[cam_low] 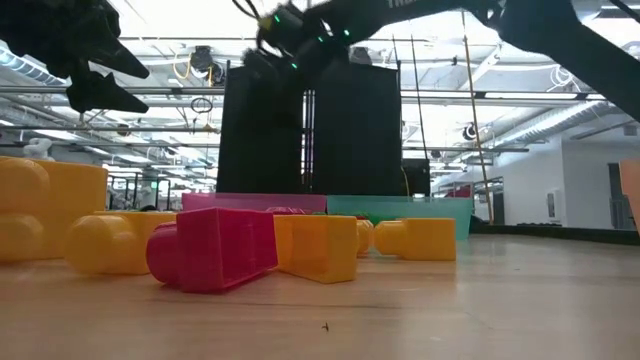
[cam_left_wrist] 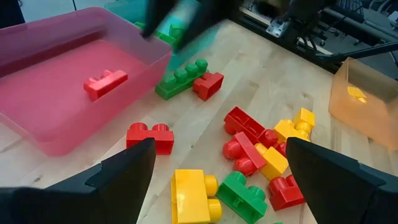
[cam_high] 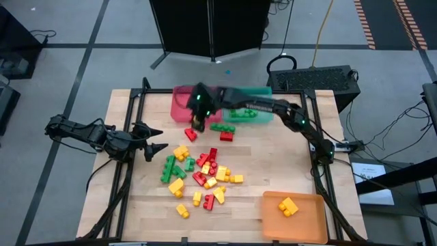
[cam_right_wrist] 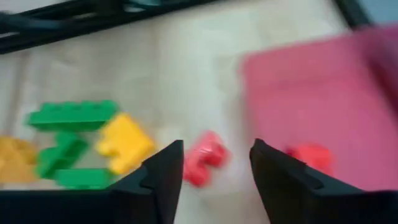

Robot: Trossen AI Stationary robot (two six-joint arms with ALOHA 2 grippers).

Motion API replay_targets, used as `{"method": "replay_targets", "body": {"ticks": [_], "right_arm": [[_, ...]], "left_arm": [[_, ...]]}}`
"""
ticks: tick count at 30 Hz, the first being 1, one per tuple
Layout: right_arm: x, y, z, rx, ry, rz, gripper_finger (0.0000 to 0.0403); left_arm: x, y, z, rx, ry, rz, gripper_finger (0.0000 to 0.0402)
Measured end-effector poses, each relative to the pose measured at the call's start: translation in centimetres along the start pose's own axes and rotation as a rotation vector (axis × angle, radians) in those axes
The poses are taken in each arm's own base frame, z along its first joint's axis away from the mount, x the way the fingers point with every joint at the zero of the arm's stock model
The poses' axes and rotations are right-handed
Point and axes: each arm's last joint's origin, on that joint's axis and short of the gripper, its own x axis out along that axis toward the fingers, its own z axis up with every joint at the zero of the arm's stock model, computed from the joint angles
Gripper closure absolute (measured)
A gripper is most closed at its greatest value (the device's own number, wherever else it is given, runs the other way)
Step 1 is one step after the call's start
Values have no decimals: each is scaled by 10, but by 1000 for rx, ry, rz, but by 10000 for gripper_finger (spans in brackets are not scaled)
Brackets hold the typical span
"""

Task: Sort blocks
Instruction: Put the red game piece into the red bin

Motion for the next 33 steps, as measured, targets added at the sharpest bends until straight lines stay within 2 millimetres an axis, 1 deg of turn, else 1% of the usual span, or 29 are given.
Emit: {"method": "replay_targets", "body": {"ticks": [3,6,8,11,15,19,24,28,31,33], "right_arm": [[9,28,3,-57,-51,-40,188],[17,42,3,-81,-82,-102,156],[27,46,0,-66,-86,-128,134],[41,48,-7,22,-71,-161,106],[59,46,-18,114,-47,-194,84],[79,45,-32,163,-3,-197,76],[95,46,-43,195,31,-203,77],[108,42,-53,226,54,-213,78],[115,40,-58,250,60,-226,87],[118,39,-60,274,62,-233,103]], "left_arm": [[0,0,0,0,0,0,40],[0,0,0,0,0,0,40],[0,0,0,0,0,0,40],[0,0,0,0,4,-6,40],[0,0,-1,1,16,-17,40],[0,-1,-1,3,30,-31,40],[0,0,-2,5,34,-31,40],[0,0,-3,11,43,-25,40],[0,1,-4,19,56,-16,40],[0,2,-5,23,62,-11,40]]}}
